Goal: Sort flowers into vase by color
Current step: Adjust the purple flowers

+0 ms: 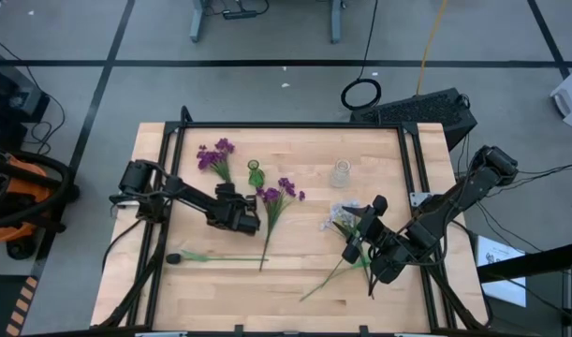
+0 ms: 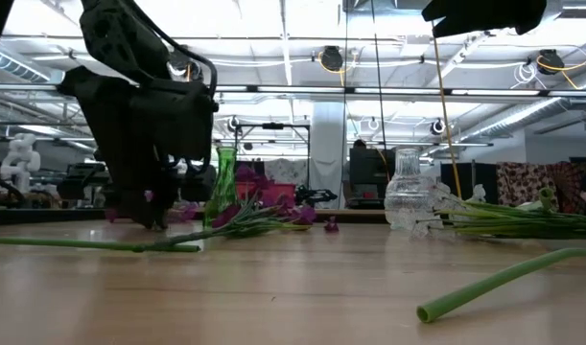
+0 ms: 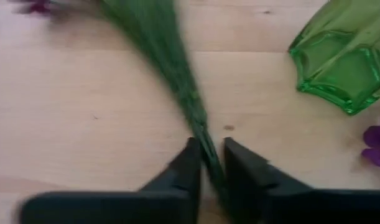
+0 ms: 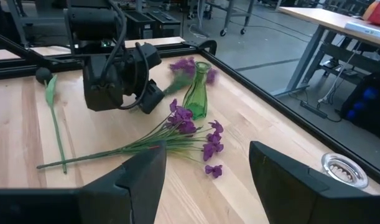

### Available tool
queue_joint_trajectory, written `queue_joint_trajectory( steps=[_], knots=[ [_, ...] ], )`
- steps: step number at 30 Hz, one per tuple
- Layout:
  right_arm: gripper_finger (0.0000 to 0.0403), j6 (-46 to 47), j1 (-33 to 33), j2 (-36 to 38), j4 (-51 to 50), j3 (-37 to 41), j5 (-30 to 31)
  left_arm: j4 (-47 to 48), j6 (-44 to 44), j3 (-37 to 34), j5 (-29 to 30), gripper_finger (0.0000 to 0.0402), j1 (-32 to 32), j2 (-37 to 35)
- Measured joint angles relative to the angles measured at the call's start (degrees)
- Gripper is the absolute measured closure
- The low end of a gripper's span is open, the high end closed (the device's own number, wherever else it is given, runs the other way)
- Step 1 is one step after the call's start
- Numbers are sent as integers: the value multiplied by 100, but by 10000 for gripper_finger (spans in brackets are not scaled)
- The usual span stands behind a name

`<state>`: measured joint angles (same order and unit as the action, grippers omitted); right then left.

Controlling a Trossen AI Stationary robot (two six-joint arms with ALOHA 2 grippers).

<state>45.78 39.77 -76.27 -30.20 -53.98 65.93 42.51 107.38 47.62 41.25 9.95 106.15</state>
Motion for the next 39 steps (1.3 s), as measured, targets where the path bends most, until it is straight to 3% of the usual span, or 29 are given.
queue_joint_trajectory(
  steps=[2,10,14,23,25,31,34,39],
  knots=[
    [181,2,1,0,0,0,-2,173,199,0,15,385,72,8],
    [181,28,-6,0,-1,0,-7,816,765,65,-90,386,332,21],
    [181,96,-9,0,-2,0,-4,1761,1153,371,-184,387,516,-32],
    [181,111,-103,0,-11,0,15,4487,2194,1562,506,389,1212,-565],
    [181,109,-119,0,-30,0,10,4696,2245,1802,745,389,1381,-668],
    [181,2,-116,0,-48,0,7,3806,1225,2314,2154,383,1872,-868],
    [181,-102,-116,0,-48,0,4,2905,161,2559,2309,382,2039,-872],
    [181,-190,-116,0,-48,0,0,646,-2003,2579,2320,381,2179,-845]
  ],
)
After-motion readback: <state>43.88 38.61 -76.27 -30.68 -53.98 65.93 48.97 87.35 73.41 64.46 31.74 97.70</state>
